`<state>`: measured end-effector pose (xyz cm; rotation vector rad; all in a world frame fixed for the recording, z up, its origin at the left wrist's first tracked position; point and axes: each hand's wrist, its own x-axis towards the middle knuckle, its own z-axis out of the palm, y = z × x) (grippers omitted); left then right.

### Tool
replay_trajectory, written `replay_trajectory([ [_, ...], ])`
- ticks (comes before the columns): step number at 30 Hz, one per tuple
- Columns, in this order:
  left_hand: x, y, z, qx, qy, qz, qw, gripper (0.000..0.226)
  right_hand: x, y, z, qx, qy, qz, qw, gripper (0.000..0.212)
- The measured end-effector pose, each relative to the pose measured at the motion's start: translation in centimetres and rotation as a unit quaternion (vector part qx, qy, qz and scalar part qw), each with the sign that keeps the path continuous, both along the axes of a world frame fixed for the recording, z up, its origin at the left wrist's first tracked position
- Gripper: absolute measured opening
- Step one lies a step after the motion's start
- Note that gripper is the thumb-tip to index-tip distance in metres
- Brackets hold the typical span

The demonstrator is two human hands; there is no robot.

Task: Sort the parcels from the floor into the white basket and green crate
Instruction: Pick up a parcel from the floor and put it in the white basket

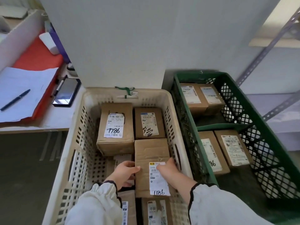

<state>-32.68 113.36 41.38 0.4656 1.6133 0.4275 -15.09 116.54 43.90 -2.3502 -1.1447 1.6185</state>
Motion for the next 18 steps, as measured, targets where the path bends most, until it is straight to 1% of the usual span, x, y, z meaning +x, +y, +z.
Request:
replay_trajectory([
  [3,-0.1,0.5,-0.5,-0.004,-0.016,0.017,1.000,0.038,-0.4,-0.3,-1.2,0.026,-0.018,0.023,0.999,0.085],
  [6,-0.1,1.1,-1.0,0.010,-0.019,0.013,1.000,0.038,-0.5,-0.3,-2.1,0.060,-0.075,0.073,0.993,0.087],
  [9,-0.1,1.9,-1.4,0.020,-0.019,0.010,1.000,0.038,-0.6,0.1,-3.0,0.081,-0.097,0.097,0.987,0.087],
  [18,0.5,1.9,-2.1,0.043,0.010,0.019,0.999,0.043,-0.7,0.3,-3.8,0.095,-0.164,0.146,0.971,0.085],
])
